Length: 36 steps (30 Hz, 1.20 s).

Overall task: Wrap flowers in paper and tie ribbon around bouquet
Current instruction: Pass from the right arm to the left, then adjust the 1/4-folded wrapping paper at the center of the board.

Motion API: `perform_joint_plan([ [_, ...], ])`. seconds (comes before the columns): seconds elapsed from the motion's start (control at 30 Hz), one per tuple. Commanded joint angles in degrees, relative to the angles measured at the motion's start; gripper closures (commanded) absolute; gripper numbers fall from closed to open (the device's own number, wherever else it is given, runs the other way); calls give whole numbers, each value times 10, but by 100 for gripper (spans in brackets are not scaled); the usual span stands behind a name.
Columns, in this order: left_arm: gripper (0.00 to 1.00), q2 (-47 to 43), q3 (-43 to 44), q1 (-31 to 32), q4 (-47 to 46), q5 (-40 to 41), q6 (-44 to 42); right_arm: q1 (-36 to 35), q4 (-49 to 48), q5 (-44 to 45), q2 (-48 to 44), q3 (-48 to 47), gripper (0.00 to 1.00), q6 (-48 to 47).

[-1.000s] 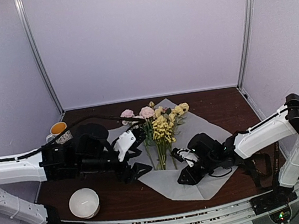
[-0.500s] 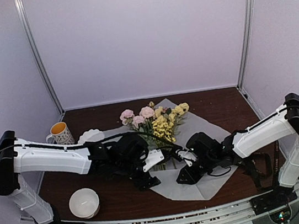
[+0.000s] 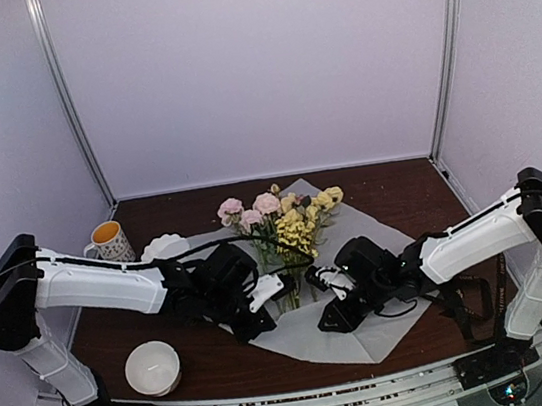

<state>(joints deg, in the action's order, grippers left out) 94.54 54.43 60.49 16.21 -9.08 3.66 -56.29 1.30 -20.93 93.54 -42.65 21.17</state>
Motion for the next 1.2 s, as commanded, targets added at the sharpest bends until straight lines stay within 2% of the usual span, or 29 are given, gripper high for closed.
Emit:
perform_joint_plan([
  [0.0,100,-7,-35,-9,-34,-26,47,-4,16,-2,-4,-20,75,-9],
  [0.23,100,-15,-85,-15,-69,65,172,-6,53,-14,-34,-49,75,-21],
  [0.37,100,-8,-123,-19,-99,71,233,-28,54,-9,-58,-59,74,-26],
  [0.53,100,11,-141,-19,-121,54,290,-83,19,-33,-11,-84,74,2],
  [0.63,100,11,-149,-19,-119,66,326,-98,-32,-50,23,-92,75,55],
  [0.87,100,-18,-177,-19,-127,87,374,-95,-28,-15,93,-105,78,113],
  [1.17,100,-66,-185,-19,-120,79,366,-91,42,31,122,-127,78,95],
])
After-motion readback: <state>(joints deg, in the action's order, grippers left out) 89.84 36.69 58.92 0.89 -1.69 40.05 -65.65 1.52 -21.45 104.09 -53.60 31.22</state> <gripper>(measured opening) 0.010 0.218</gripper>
